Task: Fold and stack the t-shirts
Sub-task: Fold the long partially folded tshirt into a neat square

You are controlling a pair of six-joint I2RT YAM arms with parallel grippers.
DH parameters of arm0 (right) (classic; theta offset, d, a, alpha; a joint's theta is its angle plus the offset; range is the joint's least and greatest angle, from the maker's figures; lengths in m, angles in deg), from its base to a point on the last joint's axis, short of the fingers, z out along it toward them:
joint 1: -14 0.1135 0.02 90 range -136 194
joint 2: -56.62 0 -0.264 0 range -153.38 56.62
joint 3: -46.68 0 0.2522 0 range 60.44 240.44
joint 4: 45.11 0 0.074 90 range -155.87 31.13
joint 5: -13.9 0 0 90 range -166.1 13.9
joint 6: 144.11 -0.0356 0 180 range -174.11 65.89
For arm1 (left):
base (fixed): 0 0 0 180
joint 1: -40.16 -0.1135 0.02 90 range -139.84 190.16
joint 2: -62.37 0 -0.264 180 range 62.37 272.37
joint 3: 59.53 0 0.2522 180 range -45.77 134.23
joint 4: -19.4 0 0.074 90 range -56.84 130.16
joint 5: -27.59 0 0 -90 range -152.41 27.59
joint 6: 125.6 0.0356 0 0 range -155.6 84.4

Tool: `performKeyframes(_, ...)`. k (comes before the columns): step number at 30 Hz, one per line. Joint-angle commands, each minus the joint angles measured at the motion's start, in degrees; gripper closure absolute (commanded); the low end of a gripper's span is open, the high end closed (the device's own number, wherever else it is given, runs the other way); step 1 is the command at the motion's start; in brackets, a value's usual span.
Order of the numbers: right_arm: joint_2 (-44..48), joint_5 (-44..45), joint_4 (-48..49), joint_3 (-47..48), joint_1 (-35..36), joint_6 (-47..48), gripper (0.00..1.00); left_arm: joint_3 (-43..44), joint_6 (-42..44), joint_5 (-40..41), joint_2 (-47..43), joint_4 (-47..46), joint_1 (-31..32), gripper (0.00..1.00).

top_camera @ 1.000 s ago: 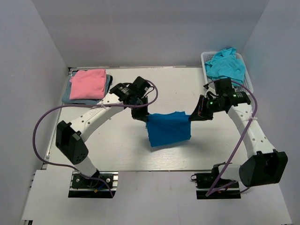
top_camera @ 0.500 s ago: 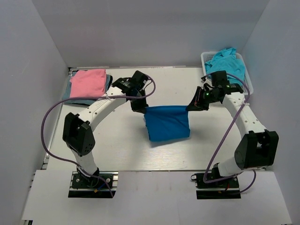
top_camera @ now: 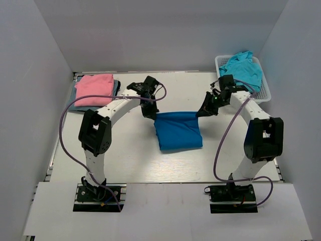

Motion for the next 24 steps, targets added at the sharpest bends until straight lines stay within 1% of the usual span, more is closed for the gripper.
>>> performKeyframes(1,-2.0,3.3,2.0,2.8,-1.0,-0.9,1.0,1.8,1.5,2.0,0.3,-0.9,-1.6,1.0)
performKeyframes(4,-3.1,3.4,4.0,2.6,-0.9,-1.5,1.0,3.1,1.5,1.3,3.3,-1.0,-2.1,1.0)
performKeyframes(10,-8.7,3.5,3.5,4.4,-0.9,-1.8,1.0,3.6,1.5,1.8,6.1,-1.0,-3.3,1.0)
performKeyframes(11,-9.6,3.5,3.7,5.1,-1.0,-1.8,1.0,4.2,1.5,1.8,6.9,-1.0,-3.3,0.98)
performKeyframes(13,-10.4,3.0,3.9,5.8,-0.8,-1.5,0.84,6.1,2.7,1.8,8.6,0.6,-3.9,0.78)
performKeyframes(14,-10.9,2.5,4.0,7.1,-0.8,-1.4,0.75,8.1,2.7,1.8,9.1,1.7,-4.4,0.47)
performKeyframes(15,-11.1,2.3,4.0,7.6,-0.5,-1.2,0.31,9.1,2.7,1.8,9.1,2.5,-4.4,0.28)
performKeyframes(16,-11.2,1.8,3.8,8.3,-0.7,-1.3,0.1,9.9,3.3,1.8,9.7,3.8,-4.4,0.17)
performKeyframes(17,-11.1,1.6,3.4,10.0,-0.7,-1.1,0.1,10.6,3.3,2.8,9.7,3.8,-4.4,0.0)
performKeyframes(21,-8.2,0.7,2.4,11.5,-0.5,-1.2,0.1,14.9,6.5,2.8,7.7,6.7,-4.4,0.0)
performKeyframes(23,-5.3,-0.1,3.8,10.6,-0.4,-1.9,0.1,14.9,7.2,1.4,5.9,6.7,-3.1,0.0)
performKeyframes(24,-4.4,-0.5,4.2,8.1,-0.3,-2.5,0.1,13.2,7.7,-0.2,3.4,5.8,-2.6,0.0)
